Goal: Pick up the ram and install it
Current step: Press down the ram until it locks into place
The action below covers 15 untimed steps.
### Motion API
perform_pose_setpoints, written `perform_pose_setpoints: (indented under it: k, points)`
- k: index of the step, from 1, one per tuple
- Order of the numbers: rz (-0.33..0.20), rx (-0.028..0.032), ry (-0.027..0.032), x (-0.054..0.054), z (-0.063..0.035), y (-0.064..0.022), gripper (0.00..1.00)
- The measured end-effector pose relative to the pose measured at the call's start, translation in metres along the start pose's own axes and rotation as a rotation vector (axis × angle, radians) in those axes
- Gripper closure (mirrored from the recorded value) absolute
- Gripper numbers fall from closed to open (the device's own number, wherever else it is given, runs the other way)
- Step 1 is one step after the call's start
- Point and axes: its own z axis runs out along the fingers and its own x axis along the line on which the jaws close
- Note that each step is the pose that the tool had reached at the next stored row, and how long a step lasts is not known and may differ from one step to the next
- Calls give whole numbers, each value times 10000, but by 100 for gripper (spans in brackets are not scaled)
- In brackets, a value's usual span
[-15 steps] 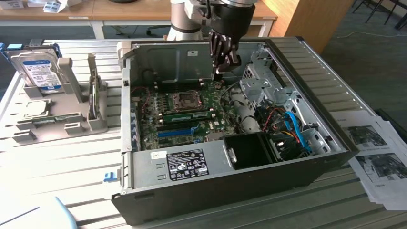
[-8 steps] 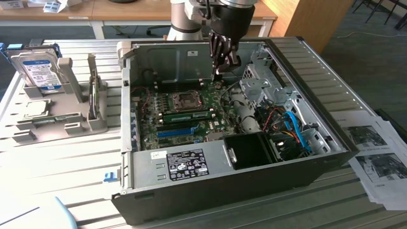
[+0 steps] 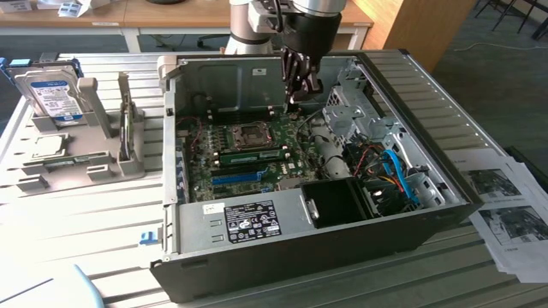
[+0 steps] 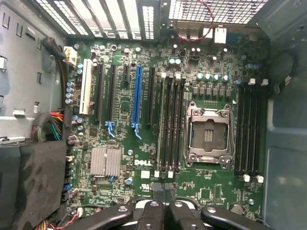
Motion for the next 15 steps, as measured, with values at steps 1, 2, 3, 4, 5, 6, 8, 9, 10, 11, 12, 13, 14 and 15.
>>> perform_pose_setpoints:
  k: [1,2,3,4,5,6,8,9,10,11,12,13,14,15]
  points:
    - [0,0,-1,0,9,0,91]
    - [0,0,-1,-1,18,-1,91]
    - [0,1,-1,-1,27,-1,91]
    - [-1,1,-1,-1,35,-2,91]
    - [-1,0,0,-1,45,-2,91]
    - [0,1,-1,-1,55,-2,91]
    - [-1,1,0,-1,79,-4,91]
    - [0,0,0,-1,89,-4,91]
    - [0,0,-1,-1,100,-4,91]
    - [0,1,0,-2,109,-5,91]
    - [0,0,0,-2,120,-5,91]
    - [0,1,-1,-2,130,-6,91]
    - [0,0,0,-2,140,-6,91]
    - [0,1,-1,-2,151,-7,91]
